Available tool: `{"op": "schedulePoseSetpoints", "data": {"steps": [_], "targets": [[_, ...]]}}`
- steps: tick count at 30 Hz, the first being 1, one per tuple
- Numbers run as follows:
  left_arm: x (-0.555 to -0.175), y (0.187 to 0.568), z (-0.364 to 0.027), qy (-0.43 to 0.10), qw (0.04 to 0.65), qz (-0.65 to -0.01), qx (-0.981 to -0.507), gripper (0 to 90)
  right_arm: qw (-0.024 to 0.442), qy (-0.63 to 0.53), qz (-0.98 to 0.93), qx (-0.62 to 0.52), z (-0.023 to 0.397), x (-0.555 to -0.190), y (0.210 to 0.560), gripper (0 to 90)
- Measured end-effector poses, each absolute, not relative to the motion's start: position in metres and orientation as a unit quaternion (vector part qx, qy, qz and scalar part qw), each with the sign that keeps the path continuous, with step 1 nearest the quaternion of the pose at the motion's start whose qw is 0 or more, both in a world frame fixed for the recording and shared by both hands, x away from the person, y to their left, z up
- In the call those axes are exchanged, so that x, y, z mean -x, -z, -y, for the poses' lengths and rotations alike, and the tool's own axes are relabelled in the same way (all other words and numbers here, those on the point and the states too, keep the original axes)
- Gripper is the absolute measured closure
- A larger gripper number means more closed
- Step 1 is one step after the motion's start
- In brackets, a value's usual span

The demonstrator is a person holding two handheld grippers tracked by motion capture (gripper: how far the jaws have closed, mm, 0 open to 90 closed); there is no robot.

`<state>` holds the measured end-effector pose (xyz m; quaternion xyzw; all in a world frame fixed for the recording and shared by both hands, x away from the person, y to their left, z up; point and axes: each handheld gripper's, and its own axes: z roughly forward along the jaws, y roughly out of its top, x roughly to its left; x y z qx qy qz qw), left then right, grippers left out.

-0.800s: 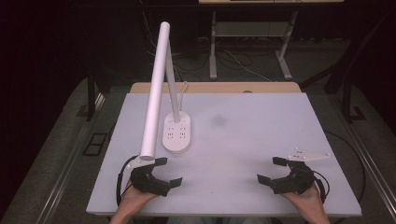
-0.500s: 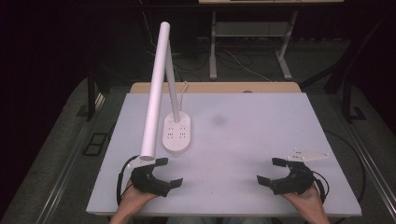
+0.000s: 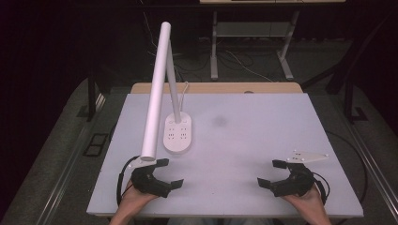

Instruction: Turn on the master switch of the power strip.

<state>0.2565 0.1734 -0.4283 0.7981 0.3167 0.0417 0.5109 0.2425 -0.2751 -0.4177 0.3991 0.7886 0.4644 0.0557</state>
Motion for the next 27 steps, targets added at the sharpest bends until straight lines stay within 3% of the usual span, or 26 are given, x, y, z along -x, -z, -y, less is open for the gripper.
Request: {"op": "schedulePoseSetpoints", "data": {"steps": [27], "targets": [[-0.264, 0.414, -0.184, -0.037, 0.484, -0.319, -0.814, 0.0, 0.054, -0.458, -0.792, -0.400, 0.277, -0.241, 0.417, 0.4]]}}
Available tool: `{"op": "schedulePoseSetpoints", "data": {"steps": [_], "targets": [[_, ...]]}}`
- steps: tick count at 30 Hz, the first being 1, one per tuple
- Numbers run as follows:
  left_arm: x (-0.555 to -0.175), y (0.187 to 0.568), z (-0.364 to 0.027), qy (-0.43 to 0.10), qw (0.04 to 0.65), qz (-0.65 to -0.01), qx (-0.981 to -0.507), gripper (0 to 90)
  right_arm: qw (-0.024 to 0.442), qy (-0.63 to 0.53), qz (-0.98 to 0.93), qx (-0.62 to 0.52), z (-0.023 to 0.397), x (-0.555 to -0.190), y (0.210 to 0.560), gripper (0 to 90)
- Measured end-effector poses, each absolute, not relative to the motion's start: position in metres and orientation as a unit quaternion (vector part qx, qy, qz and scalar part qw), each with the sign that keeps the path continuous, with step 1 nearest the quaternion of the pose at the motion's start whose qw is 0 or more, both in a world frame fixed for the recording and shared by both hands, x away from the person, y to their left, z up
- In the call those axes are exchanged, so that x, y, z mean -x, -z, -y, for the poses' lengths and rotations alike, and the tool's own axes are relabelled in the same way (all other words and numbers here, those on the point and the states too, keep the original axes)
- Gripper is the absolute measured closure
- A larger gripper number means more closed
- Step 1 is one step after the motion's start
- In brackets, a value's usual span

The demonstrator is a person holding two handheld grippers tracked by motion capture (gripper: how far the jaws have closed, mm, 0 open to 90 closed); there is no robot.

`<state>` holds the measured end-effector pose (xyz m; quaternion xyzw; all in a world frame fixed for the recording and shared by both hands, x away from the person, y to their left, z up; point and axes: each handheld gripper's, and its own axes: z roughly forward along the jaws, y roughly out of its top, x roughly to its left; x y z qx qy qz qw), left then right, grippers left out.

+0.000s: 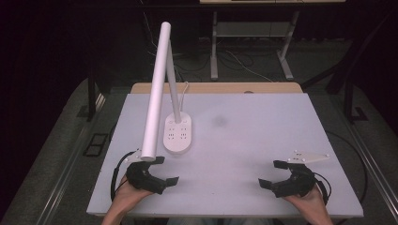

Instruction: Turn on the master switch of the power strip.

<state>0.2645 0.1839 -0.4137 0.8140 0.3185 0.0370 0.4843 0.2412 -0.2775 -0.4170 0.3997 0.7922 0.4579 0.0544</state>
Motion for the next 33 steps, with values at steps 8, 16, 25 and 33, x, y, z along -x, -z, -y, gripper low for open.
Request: {"op": "schedulePoseSetpoints", "data": {"steps": [8, 16, 25, 33], "targets": [[-0.273, 0.409, -0.186, -0.032, 0.480, -0.322, -0.816, 0.3, 0.058, -0.459, -0.792, -0.398, 0.279, -0.240, 0.416, 0.4], [-0.282, 0.402, -0.189, -0.030, 0.470, -0.324, -0.820, 0.3, 0.059, -0.458, -0.792, -0.399, 0.279, -0.241, 0.417, 0.4], [-0.293, 0.394, -0.194, -0.034, 0.462, -0.327, -0.824, 1.0, 0.058, -0.456, -0.793, -0.400, 0.279, -0.241, 0.417, 0.4], [-0.300, 0.389, -0.195, -0.032, 0.457, -0.331, -0.825, 1.1, 0.057, -0.457, -0.792, -0.400, 0.279, -0.241, 0.417, 0.4]]}}
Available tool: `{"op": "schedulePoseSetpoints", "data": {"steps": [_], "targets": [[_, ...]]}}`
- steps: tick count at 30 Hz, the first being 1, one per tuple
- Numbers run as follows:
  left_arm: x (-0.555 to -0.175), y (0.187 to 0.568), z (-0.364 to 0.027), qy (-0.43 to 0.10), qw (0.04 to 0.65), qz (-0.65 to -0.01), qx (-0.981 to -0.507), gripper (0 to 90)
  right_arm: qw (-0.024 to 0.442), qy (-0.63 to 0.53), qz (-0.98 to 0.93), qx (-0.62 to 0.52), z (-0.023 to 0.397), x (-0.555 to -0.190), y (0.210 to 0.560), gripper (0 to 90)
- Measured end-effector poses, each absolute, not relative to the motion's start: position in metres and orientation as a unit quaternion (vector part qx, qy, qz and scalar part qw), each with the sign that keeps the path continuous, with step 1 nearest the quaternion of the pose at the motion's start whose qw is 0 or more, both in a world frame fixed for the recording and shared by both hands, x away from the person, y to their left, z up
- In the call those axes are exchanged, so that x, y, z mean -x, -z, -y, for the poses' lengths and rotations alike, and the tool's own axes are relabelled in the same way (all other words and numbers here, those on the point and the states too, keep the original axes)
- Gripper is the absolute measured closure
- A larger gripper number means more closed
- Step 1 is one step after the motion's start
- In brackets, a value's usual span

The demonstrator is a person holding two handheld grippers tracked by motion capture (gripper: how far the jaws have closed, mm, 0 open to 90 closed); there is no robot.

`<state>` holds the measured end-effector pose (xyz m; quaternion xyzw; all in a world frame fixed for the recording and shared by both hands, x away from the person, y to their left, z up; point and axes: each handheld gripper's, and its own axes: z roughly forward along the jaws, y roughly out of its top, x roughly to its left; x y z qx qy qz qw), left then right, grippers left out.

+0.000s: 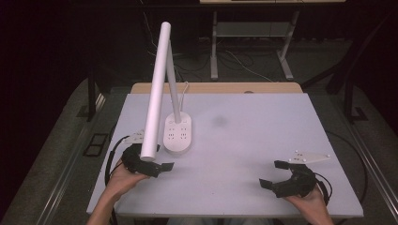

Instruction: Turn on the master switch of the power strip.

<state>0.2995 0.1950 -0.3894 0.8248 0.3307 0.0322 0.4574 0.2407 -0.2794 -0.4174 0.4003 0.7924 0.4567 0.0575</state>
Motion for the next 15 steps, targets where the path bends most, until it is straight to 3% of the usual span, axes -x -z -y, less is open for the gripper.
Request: {"op": "schedulePoseSetpoints", "data": {"steps": [15], "targets": [[-0.312, 0.378, -0.196, -0.033, 0.446, -0.330, -0.831, 1.3, 0.058, -0.458, -0.792, -0.400, 0.280, -0.241, 0.418, 0.4]]}}
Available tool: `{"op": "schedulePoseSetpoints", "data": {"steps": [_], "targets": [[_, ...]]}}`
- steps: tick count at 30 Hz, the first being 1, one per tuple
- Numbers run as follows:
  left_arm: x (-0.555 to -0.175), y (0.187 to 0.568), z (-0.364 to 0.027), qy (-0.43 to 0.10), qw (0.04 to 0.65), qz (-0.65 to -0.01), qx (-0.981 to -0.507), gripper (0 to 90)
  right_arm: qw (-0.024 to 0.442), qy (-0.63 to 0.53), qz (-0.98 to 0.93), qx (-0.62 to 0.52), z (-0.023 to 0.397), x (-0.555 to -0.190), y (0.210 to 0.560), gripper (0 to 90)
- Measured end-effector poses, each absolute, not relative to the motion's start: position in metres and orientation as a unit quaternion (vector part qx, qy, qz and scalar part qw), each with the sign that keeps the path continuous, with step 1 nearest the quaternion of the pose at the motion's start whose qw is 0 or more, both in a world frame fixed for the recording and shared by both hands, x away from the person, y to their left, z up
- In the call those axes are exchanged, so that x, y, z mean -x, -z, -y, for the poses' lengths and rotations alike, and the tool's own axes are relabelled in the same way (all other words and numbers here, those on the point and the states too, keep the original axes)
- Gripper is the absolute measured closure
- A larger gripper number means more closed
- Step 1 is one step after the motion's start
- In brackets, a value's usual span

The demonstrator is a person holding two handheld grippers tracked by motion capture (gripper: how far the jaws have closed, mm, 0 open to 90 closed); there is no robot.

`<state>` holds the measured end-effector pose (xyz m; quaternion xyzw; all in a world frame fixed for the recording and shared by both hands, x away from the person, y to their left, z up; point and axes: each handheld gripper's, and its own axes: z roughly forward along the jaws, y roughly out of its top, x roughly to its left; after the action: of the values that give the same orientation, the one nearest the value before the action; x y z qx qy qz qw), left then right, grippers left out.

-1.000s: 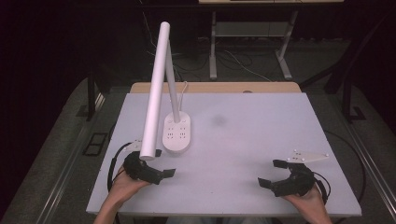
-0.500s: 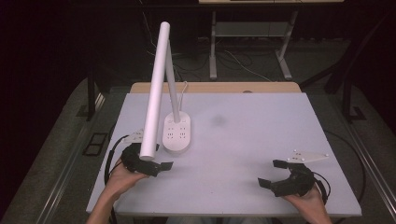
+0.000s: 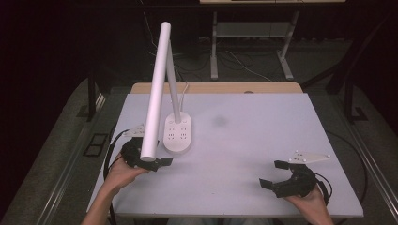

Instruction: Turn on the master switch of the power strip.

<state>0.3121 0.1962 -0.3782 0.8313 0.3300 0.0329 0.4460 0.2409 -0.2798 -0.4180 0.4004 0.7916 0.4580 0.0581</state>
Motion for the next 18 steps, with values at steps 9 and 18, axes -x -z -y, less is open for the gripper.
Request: {"op": "schedulePoseSetpoints", "data": {"steps": [9, 18], "targets": [[-0.321, 0.370, -0.196, -0.038, 0.440, -0.329, -0.835, 1.6, 0.060, -0.457, -0.792, -0.400, 0.281, -0.241, 0.418, 0.4], [-0.331, 0.359, -0.197, -0.042, 0.433, -0.332, -0.837, 1.9, 0.061, -0.458, -0.791, -0.402, 0.281, -0.241, 0.419, 0.4]]}}
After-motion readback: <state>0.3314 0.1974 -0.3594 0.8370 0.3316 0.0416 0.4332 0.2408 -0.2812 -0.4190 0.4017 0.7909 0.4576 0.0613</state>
